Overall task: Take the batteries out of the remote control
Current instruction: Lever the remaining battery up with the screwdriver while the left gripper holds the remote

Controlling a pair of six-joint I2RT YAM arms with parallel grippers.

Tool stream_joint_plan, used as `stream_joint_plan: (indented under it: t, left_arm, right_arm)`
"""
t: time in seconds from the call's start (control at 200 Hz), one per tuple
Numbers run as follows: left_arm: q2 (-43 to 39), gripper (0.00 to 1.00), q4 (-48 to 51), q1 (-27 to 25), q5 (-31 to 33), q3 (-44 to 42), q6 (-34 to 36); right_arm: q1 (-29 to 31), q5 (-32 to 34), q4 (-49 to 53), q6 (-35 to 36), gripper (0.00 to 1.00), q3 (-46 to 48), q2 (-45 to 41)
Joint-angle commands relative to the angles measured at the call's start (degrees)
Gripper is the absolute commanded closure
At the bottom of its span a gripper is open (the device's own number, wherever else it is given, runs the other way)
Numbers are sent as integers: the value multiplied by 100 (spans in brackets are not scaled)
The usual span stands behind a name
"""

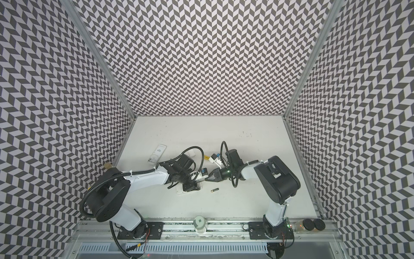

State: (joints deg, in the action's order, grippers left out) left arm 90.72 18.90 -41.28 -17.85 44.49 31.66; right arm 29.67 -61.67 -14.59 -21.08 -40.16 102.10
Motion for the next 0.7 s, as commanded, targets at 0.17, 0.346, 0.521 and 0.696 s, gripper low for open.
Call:
stream_joint_plan:
  t: [0.17, 0.346, 0.521, 0.696]
  left_arm:
    - [-164, 62, 40, -38, -8, -44, 51]
    - [-213, 49, 88, -38, 9, 17, 51]
    - [-281, 38, 171, -32, 0, 106, 51]
    - [-383, 37, 233, -20, -43, 124, 50]
  right_arm:
    - [-7, -55, -67, 181, 100, -20, 25]
    - [-9, -91, -28, 216, 100, -31, -24]
    - [-8, -93, -6, 232, 100, -37, 36]
    - [-8, -116, -5, 242, 100, -36, 38]
